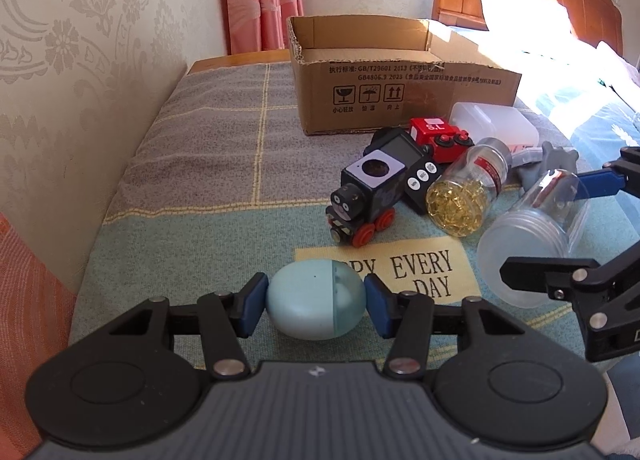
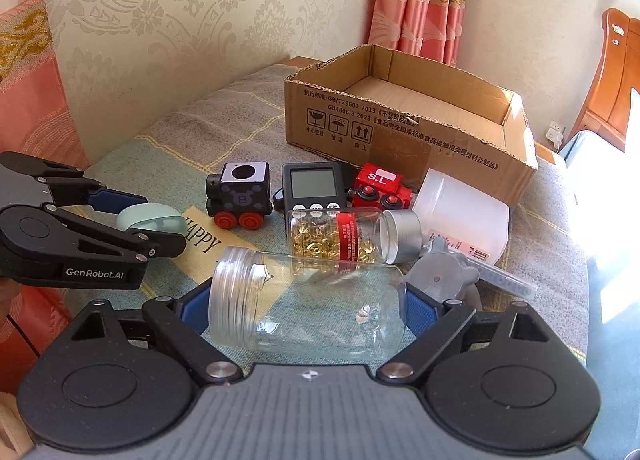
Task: Organize rigid objects
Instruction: 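Lift the blue case with the left tool while the right tool grasps the clear jar, then carry both items to the cardboard box and open both tools inside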
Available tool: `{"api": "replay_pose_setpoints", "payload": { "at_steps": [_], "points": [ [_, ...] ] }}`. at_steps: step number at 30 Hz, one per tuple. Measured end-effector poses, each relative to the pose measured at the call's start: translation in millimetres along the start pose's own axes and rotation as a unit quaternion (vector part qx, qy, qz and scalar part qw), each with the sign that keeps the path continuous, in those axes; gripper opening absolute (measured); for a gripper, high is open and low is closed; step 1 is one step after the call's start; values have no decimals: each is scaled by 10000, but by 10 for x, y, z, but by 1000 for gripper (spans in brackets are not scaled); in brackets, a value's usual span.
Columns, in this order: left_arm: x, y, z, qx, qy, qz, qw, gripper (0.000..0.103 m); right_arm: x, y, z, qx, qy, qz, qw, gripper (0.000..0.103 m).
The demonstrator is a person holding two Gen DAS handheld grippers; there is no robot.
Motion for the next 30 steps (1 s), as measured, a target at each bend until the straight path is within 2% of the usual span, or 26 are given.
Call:
{"api": "replay_pose_setpoints", "payload": {
  "at_steps": [8, 12, 20, 28, 29, 30],
  "points": [
    [19, -151, -131, 149, 13, -18, 9999, 52, 16, -190, -194, 259, -112, -94, 9996, 95],
    [50, -322, -180, 261, 3, -30, 9997, 52, 118, -359, -258, 440, -28, -157, 9989, 95],
    [111, -826, -184, 613, -73, -70, 9981, 52, 666, -836, -181, 709, 296, 81, 9970, 95],
    [115, -1379, -67, 903, -243, -104, 9956, 52, 1309, -1430, 176, 839, 515, 501, 9939, 95],
    [117, -1433, -44, 923, -253, -99, 9954, 52, 1352, -1476, 242, 817, 494, 539, 9940, 96],
    [111, -1505, -12, 937, -272, -107, 9952, 52, 1388, -1513, 338, 714, 413, 547, 9951, 103]
  ]
}}
Point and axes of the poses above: each gripper's, at about its wrist camera, not at the fingertips, and z roughly the way its jaws point, x to its right, y to its underside, the point moved 9 cm from there along z, roughly the way its jaws point, and after that the axes turned 6 degrees about y, right-handed, at the moved point
